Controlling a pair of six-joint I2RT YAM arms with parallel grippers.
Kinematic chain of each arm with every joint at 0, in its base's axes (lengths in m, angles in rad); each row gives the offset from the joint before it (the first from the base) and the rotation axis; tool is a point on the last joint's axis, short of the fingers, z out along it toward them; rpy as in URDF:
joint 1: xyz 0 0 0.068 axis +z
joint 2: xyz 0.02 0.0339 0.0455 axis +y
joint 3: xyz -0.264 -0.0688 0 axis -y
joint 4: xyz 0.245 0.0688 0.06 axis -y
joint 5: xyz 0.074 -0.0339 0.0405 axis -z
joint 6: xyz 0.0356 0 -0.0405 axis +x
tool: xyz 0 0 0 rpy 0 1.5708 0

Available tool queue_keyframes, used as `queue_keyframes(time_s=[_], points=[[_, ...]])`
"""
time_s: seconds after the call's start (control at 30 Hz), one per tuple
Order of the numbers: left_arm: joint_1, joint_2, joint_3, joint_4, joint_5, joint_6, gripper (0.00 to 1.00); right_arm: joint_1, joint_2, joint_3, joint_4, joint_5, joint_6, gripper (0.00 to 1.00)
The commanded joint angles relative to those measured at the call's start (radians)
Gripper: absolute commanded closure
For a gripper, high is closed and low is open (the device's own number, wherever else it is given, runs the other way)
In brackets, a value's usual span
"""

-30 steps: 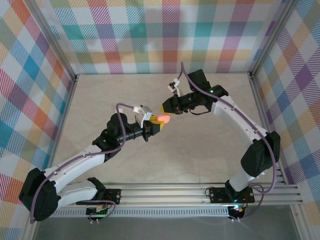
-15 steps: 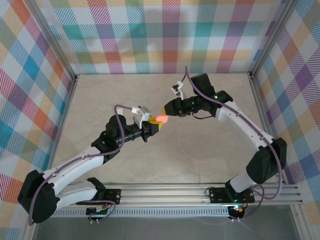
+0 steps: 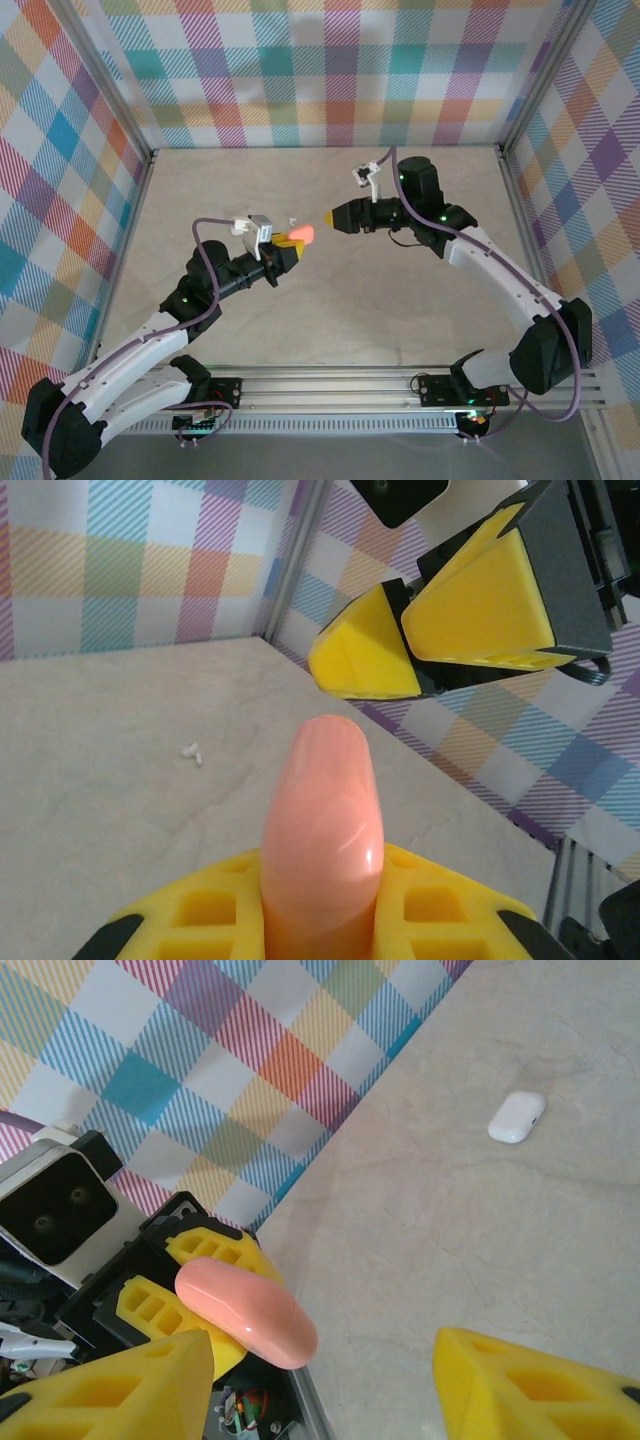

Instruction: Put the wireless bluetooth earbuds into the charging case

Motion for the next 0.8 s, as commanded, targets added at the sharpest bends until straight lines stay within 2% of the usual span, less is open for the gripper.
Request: queue_keyframes(time_s=[0.0,0.3,0.47,0.6,0.77], points=[[0.030,-0.021,-0.018,0.024,0.075,-0.098,1.00,-0.005,0.030,-0.026,0.124,-0.074,0.066,0.40],[0.120,-0.024,-0.079,0.197,0.178,-0.260,1.00,-0.005,0.028,-0.044,0.122,-0.061,0.050,0.39],[0.146,-0.030,-0.066,0.163,0.212,-0.239,1.00,-0.005,0.024,-0.035,0.041,-0.052,-0.005,0.38],[0.164,-0.030,-0.053,0.148,0.247,-0.231,1.00,-0.005,0.039,-0.045,0.036,-0.108,-0.019,0.37],[0.166,0.006,-0.040,0.167,0.300,-0.209,1.00,-0.002,0.073,-0.087,0.188,-0.225,0.049,0.37]])
